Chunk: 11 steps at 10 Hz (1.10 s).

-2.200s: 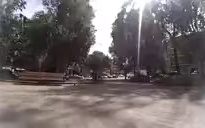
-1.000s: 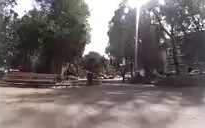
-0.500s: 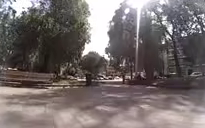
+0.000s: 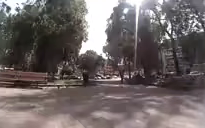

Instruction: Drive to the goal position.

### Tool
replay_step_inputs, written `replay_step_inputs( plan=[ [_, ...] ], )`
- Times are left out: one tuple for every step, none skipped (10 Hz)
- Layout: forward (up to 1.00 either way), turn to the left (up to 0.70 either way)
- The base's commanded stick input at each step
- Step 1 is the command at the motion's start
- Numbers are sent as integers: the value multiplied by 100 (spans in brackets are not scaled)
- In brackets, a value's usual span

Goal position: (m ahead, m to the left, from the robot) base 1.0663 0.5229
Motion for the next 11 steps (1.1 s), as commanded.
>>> replay_step_inputs(
  plan=[
    [70,0],
    [70,0],
    [70,0],
    [70,0],
    [70,0],
    [70,0],
    [70,0],
    [70,0],
    [70,0],
    [70,-12],
    [70,-18]
  ],
)
